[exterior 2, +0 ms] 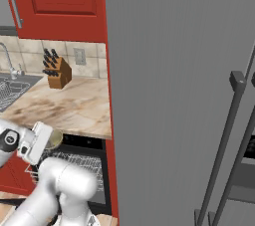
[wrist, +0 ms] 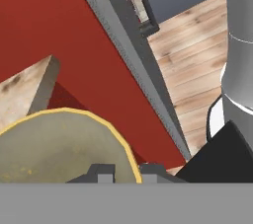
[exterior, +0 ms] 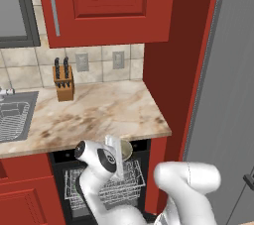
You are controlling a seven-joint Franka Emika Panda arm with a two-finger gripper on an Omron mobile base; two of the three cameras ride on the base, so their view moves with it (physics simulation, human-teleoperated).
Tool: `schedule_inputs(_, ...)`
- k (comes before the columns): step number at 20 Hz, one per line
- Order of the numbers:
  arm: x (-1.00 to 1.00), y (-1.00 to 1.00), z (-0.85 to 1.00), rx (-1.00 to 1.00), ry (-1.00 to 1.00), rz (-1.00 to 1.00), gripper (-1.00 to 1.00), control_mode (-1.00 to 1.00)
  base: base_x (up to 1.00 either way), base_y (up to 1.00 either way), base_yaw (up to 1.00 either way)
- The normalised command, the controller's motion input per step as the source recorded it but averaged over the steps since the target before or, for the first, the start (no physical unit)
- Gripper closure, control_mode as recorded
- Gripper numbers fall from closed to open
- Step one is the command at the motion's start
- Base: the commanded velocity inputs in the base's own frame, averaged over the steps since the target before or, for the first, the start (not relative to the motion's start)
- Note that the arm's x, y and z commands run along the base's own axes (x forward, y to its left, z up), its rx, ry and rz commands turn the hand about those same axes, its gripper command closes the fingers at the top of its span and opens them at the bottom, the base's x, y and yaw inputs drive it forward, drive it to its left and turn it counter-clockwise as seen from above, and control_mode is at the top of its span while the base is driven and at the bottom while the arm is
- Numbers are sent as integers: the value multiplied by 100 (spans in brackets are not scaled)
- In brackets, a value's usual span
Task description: Pick up the cup and bowl from the counter, place them in the dishwasher, and close the dishwasher door.
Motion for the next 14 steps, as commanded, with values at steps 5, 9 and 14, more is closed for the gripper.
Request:
schedule_inputs(5, -29, 13, -74, 0, 0, 2, 100, -100, 0, 0, 0)
schedule_inputs(9, -1, 17, -60, 0, 0, 0, 100, -100, 0, 0, 0)
schedule_inputs(14, 0, 30, -60, 0, 0, 0, 100, -100, 0, 0, 0)
